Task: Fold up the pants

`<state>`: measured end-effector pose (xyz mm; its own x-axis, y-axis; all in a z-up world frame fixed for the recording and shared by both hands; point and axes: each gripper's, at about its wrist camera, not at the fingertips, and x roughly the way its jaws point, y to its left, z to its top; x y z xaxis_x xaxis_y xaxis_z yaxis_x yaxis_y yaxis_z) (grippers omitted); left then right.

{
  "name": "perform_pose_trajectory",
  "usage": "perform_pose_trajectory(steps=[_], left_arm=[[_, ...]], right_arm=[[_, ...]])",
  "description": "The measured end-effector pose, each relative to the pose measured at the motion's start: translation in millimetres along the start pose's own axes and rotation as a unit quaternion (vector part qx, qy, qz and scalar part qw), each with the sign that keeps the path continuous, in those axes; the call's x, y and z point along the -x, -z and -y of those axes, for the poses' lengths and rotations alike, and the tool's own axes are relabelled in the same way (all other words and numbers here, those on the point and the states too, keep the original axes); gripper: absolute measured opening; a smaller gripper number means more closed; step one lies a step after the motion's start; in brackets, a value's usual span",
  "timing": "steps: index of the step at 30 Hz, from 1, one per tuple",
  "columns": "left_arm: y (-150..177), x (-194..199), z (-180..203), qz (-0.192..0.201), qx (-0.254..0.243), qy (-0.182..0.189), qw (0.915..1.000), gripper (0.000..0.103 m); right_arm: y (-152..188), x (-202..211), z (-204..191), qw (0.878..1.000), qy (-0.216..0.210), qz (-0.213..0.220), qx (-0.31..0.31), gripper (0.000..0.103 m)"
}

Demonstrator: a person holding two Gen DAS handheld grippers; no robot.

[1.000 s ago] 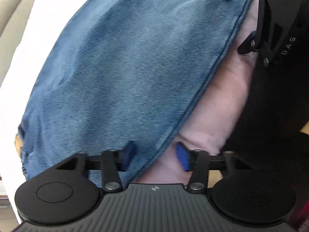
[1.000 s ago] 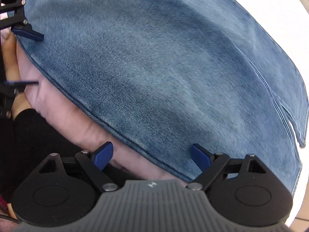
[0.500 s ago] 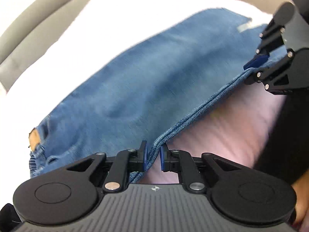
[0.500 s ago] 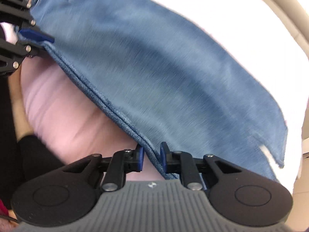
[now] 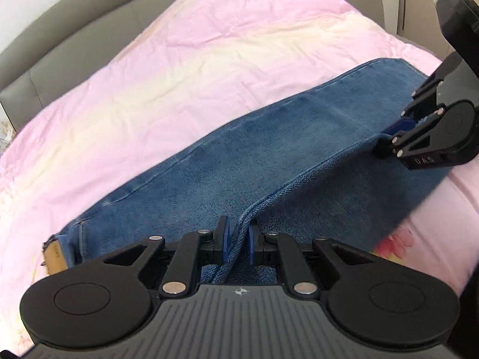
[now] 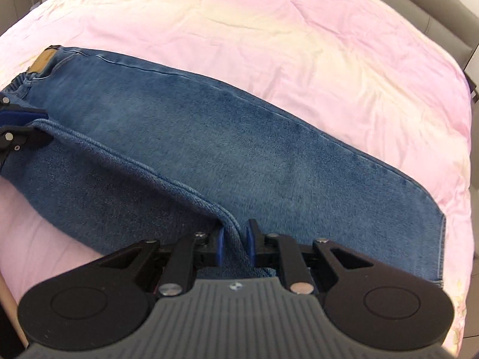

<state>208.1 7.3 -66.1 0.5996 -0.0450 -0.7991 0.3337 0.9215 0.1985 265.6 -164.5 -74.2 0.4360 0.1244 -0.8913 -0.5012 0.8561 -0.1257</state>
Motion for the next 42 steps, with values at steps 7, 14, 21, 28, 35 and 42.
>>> perform_pose_trajectory(steps=[7,14,21,28,35,42], left_arm=[[12.6,-57.1,-21.3,-0.035,0.031,0.053,0.9975,0.016],[11.9,-29.4,-54.7,-0.041,-0.011,0.103,0.9938,0.05],[46.1,34.0,-93.0,-0.101,-0.099,0.114,0.9832,0.07],[110.5,34.0,-84.9,-0.18,-0.164,0.02,0.9698,0.073],[119.4,13.6,-60.0,-0.172,-0.121,-0.125,0.9696,0.036],[123.5,27.2,-69.5,-0.128,-0.057,-0.141,0.9799,0.029]], right_arm=[[-7.0,-58.4,-5.7,0.998,-0.014,-0.052,0.022,0.011],[-19.9,-73.2,3.3,0.996,-0.036,-0.076,0.042,0.011],[-22.2,-79.7,3.9,0.995,-0.038,-0.08,0.037,0.011],[-20.9,-76.3,4.0,0.996,-0.033,-0.077,0.034,0.011],[-16.2,-63.9,9.2,0.997,-0.021,-0.062,0.043,0.033],[20.6,-17.5,39.8,0.994,-0.006,-0.063,0.093,0.081]])
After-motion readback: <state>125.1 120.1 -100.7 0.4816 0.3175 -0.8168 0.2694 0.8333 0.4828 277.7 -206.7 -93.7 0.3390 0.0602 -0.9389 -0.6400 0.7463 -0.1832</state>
